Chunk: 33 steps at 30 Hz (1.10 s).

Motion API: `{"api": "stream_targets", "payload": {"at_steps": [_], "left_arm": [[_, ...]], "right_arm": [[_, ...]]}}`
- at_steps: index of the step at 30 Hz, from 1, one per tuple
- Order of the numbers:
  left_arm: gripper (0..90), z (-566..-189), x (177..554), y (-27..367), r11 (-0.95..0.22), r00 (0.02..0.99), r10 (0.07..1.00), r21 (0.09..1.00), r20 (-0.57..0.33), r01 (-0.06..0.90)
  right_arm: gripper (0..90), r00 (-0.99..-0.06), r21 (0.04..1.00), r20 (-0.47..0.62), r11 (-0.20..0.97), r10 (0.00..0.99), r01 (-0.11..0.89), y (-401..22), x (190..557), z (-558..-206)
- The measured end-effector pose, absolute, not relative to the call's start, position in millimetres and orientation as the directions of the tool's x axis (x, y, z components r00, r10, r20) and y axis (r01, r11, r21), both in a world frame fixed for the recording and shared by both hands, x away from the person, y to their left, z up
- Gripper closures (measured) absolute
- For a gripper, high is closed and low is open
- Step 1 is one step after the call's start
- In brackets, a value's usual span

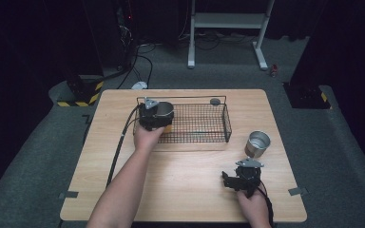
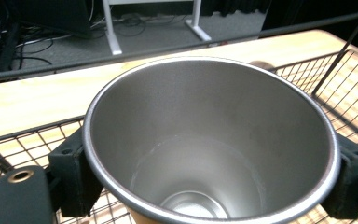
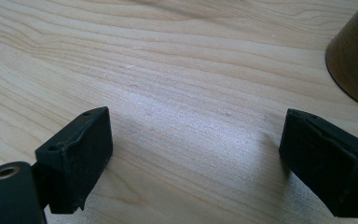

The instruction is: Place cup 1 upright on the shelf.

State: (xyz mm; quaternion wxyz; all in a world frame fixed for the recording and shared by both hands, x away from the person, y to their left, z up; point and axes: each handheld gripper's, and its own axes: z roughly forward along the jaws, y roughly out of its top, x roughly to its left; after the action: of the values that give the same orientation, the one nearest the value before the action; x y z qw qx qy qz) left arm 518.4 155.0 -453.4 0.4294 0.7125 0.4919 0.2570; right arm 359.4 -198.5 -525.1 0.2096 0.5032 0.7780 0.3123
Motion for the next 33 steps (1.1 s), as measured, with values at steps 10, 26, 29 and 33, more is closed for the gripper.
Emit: {"api": "stream_targets", "payload": {"at_steps": [10, 26, 29, 33], "left_arm": [[13.4, -458.7, 516.1, 153.9, -0.167, 0.375, 0.927, 0.853, -0.036, 0.494], [13.2, -464.0, 512.6, 160.1, -0.194, 0.376, 0.927, 0.839, -0.013, 0.508], [13.2, -463.2, 511.5, 160.7, -0.203, 0.378, 0.926, 0.832, -0.009, 0.516], [13.3, -462.5, 508.9, 160.4, -0.218, 0.384, 0.923, 0.822, 0.000, 0.525]], "right_arm": [[9.5, -0.408, 0.696, -0.010, 0.299, 0.913, 0.653, -198.1, 359.7, -525.0], [9.5, -0.413, 0.696, -0.010, 0.303, 0.911, 0.651, -198.0, 360.0, -525.0], [9.5, -0.413, 0.696, -0.010, 0.303, 0.911, 0.651, -198.1, 359.6, -525.0], [9.5, -0.413, 0.696, -0.010, 0.303, 0.911, 0.651, -198.1, 359.4, -525.0]]}}
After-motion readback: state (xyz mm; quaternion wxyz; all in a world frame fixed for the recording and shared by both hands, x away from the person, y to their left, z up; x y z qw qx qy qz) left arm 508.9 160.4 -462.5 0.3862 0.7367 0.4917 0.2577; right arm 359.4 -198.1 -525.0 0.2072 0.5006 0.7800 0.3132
